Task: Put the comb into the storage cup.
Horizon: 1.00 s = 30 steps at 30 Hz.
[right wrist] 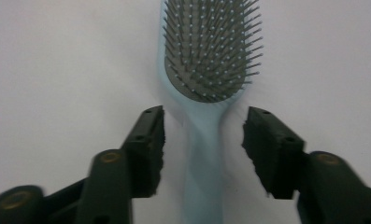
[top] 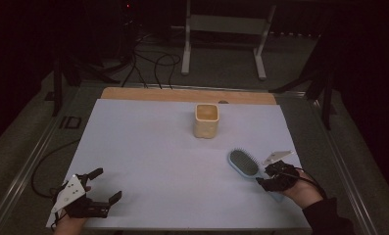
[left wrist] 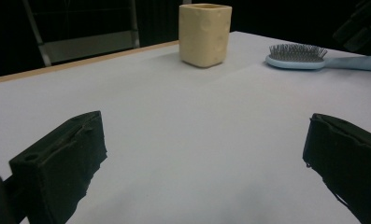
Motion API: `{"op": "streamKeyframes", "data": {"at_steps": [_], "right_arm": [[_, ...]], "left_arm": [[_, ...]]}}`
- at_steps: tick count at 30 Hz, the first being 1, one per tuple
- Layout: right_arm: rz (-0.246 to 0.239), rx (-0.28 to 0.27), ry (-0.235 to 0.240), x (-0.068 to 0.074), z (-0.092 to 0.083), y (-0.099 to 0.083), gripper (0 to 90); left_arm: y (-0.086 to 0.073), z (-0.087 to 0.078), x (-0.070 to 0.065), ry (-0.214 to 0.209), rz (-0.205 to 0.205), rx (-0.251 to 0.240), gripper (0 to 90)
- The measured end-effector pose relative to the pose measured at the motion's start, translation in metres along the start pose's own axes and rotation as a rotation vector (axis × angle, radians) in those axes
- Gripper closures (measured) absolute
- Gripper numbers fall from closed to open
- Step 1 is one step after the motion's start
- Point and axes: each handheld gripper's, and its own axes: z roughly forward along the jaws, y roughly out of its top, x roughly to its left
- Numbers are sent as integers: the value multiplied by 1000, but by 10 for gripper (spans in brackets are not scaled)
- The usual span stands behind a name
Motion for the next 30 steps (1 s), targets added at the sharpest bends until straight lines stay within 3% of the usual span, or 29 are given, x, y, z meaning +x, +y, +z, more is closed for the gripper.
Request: {"op": "streamKeyframes", "data": {"at_steps": [1, 10, 17, 24, 30], "right_arm": [[-4, 6, 10, -1, 1, 1, 381], [7, 40, 20, -6, 7, 3, 277], [31, 100, 47, -11, 16, 3, 91], [35, 139, 86, -14, 23, 4, 81], [54, 159, 94, -18, 31, 8, 81]], "left_arm": [[0, 0, 0, 0, 0, 1, 0], [0, 0, 0, 0, -2, -1, 0], [0, 0, 0, 1, -2, -1, 0], [0, 0, 0, 0, -2, 1, 0], [0, 0, 0, -1, -2, 2, 0]]}}
